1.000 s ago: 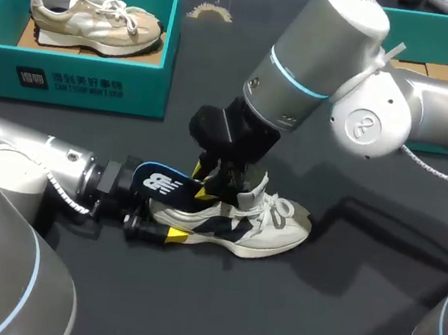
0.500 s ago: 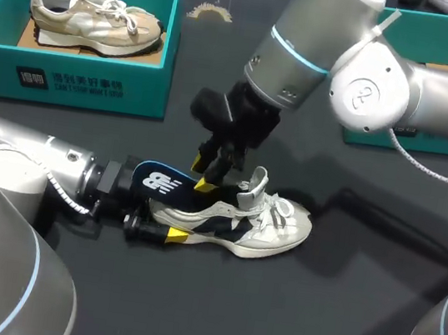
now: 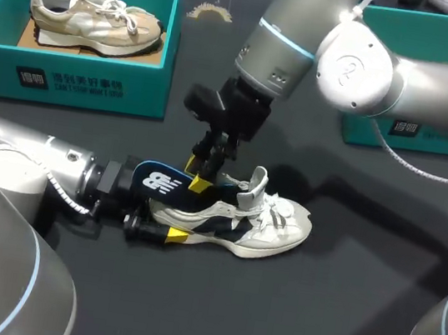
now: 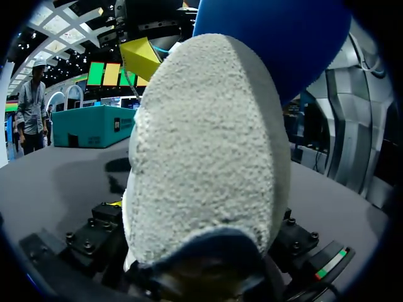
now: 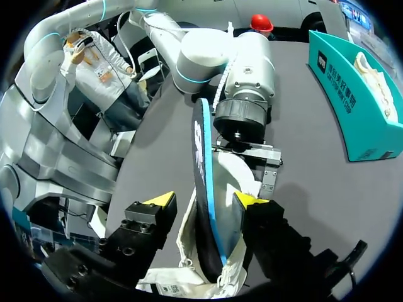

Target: Take the shoe out of the shoebox, open the shoe tongue, remove and reinsert the insole, then place the shoe into the shoebox

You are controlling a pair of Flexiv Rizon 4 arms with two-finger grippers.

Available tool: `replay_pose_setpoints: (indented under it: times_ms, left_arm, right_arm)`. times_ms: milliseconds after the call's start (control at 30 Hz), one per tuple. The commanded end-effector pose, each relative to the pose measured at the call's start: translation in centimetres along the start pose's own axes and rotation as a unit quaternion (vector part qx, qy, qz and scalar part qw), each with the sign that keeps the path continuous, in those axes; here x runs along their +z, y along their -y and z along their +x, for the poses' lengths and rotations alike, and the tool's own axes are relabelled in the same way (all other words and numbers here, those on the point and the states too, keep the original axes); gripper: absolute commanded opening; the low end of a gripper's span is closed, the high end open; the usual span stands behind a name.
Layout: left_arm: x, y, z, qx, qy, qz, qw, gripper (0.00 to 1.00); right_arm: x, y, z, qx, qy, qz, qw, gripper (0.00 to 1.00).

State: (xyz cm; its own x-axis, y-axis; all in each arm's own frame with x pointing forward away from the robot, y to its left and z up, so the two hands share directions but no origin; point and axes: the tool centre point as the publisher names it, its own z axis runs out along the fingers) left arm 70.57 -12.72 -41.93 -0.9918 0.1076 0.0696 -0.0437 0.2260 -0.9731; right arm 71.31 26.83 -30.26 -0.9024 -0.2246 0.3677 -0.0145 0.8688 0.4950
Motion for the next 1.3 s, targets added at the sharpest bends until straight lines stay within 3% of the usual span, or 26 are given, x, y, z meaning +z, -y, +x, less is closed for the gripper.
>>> replay_pose_setpoints:
  times_ms: [33, 133, 500, 833, 967, 1300]
  left_arm:
    - [0.1, -0.2, -0.1, 0.000, 0.000, 0.000, 1.000, 0.00]
    - [0.1, -0.2, -0.1, 0.000, 0.000, 0.000, 1.000, 0.00]
    - [0.1, -0.2, -0.1, 0.000, 0.000, 0.000, 1.000, 0.00]
    - [0.1, -0.2, -0.1, 0.000, 0.000, 0.000, 1.000, 0.00]
    - [0.1, -0.2, -0.1, 0.000, 0.000, 0.000, 1.000, 0.00]
    - [0.1, -0.2, -0.1, 0.000, 0.000, 0.000, 1.000, 0.00]
  right_arm:
    - [0.4, -0.3, -0.7, 0.002, -0.021, -0.004, 1.000, 0.57]
    - [0.7, -0.2, -0.8, 0.008, -0.034, -0.009, 0.999, 0.62]
    - [1.2, 0.4, -0.7, 0.040, -0.059, -0.033, 0.997, 0.62]
    - [1.8, 0.3, -0.1, 0.052, -0.074, -0.051, 0.995, 0.58]
    - [2.0, 0.3, 0.1, 0.057, -0.078, -0.062, 0.993, 0.49]
    - [2.5, 0.0, 0.8, 0.061, -0.084, -0.074, 0.992, 0.46]
